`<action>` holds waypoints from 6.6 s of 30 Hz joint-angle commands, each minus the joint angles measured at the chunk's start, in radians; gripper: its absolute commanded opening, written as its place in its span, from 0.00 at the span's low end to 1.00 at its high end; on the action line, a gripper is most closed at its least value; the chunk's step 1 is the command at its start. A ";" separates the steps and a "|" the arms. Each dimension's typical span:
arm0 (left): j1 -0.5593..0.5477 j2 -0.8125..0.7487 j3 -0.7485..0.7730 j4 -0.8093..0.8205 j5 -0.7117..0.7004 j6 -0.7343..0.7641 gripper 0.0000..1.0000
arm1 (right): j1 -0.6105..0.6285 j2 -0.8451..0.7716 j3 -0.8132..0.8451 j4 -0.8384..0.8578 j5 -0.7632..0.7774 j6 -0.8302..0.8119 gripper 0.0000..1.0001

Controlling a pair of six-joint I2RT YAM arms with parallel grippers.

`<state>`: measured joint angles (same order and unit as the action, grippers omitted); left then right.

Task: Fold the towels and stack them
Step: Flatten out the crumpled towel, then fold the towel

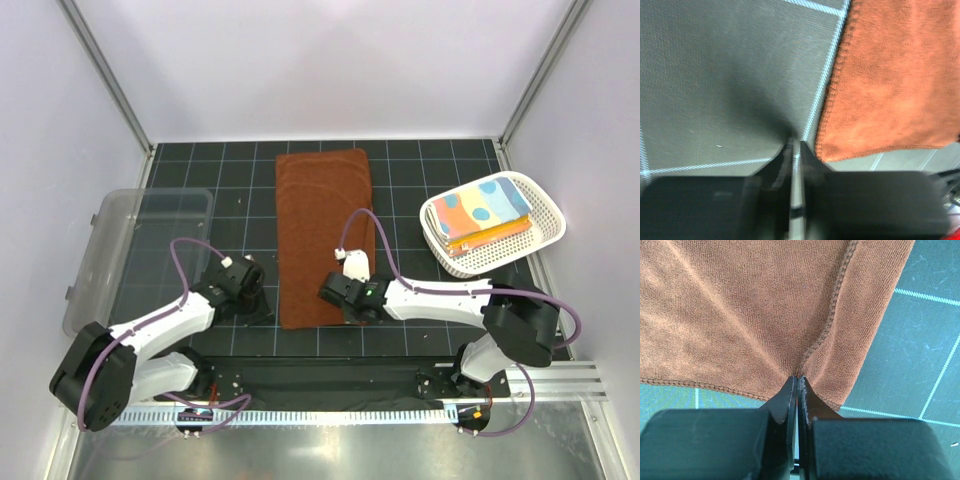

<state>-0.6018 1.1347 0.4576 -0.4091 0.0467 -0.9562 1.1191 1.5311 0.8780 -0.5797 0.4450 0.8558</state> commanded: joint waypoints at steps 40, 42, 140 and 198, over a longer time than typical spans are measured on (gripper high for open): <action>-0.081 0.086 0.055 -0.132 -0.139 0.019 0.00 | -0.024 -0.241 -0.132 -0.198 0.170 0.198 0.05; -0.087 0.083 0.056 -0.137 -0.133 0.014 0.00 | -0.033 -0.262 -0.157 -0.230 0.179 0.230 0.04; 0.430 1.620 1.945 0.222 0.091 0.165 0.00 | -0.970 1.229 1.431 0.681 -0.865 -0.167 0.21; 0.412 1.585 1.885 0.122 0.123 0.223 0.22 | -0.975 1.003 1.130 0.914 -1.114 -0.184 0.01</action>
<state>-0.1829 2.6732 2.3135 -0.2527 0.1436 -0.7216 0.1383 2.5568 2.0079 0.2829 -0.6472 0.6662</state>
